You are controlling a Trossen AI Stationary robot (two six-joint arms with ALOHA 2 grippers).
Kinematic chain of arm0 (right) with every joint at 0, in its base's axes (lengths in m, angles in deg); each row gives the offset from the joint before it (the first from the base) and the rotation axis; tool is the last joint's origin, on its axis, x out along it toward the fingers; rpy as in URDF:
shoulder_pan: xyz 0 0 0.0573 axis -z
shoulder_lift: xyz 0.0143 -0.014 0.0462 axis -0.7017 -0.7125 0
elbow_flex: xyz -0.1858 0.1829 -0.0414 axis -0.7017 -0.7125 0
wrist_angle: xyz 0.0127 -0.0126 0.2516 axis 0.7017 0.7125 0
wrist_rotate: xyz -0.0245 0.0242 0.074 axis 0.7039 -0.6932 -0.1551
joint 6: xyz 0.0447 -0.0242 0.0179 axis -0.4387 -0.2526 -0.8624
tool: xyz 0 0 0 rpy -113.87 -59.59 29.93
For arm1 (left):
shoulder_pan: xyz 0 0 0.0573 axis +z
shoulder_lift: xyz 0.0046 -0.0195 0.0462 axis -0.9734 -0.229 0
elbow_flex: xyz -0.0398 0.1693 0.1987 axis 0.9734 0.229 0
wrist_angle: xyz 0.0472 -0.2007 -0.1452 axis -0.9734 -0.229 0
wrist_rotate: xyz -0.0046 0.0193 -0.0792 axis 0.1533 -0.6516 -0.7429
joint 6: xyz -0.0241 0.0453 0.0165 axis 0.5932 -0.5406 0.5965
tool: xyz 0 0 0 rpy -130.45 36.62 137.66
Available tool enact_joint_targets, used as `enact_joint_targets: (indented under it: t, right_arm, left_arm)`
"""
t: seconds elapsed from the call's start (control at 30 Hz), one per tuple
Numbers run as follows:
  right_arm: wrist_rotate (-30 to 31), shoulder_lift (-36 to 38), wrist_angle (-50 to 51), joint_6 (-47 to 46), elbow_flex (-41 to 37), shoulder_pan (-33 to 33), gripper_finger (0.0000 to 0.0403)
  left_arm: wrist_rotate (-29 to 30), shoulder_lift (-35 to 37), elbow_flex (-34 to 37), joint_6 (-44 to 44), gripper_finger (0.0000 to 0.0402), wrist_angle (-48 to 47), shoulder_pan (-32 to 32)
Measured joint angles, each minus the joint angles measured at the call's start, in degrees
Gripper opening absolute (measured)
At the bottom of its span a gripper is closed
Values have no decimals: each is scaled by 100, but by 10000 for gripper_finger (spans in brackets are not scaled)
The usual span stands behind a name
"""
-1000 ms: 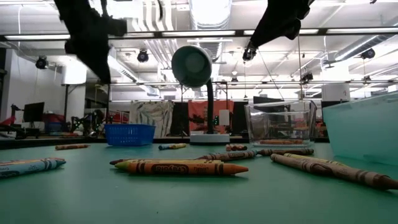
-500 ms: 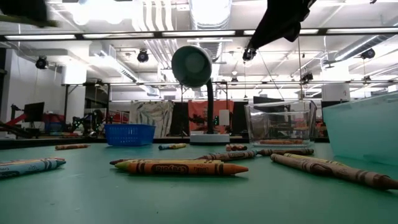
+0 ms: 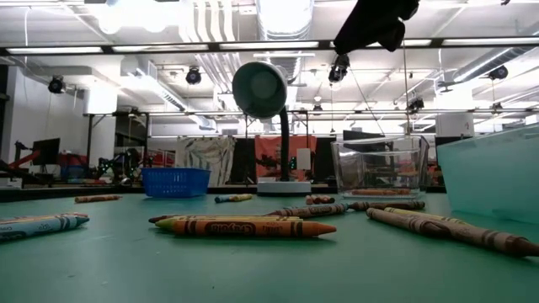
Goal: Sort crayons
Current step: Put the yellow crayon into the red bin, then put the orange crayon into the transparent bin
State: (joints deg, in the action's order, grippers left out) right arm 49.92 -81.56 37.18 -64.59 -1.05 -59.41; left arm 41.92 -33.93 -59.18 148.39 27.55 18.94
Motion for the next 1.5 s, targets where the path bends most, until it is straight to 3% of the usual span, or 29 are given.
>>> enact_joint_targets:
  t: [0.23,0.73,0.87,1.13,1.5]
  right_arm:
    - [-13,0,-34,5,0,-146,75]
    - [-12,0,-45,-7,0,-370,73]
    - [-10,0,-81,-8,0,-366,76]
    - [-10,0,-170,-8,0,-368,78]
    - [-10,0,-185,-8,0,-368,77]
  left_arm:
    - [-503,-500,0,60,6,-410,0]
    - [-499,-630,35,162,41,-573,7]
    - [-113,-628,-114,13,41,-574,8]
    - [1004,-516,-658,-1318,41,-802,410]
    - [1287,-112,-524,-4771,40,-919,2126]
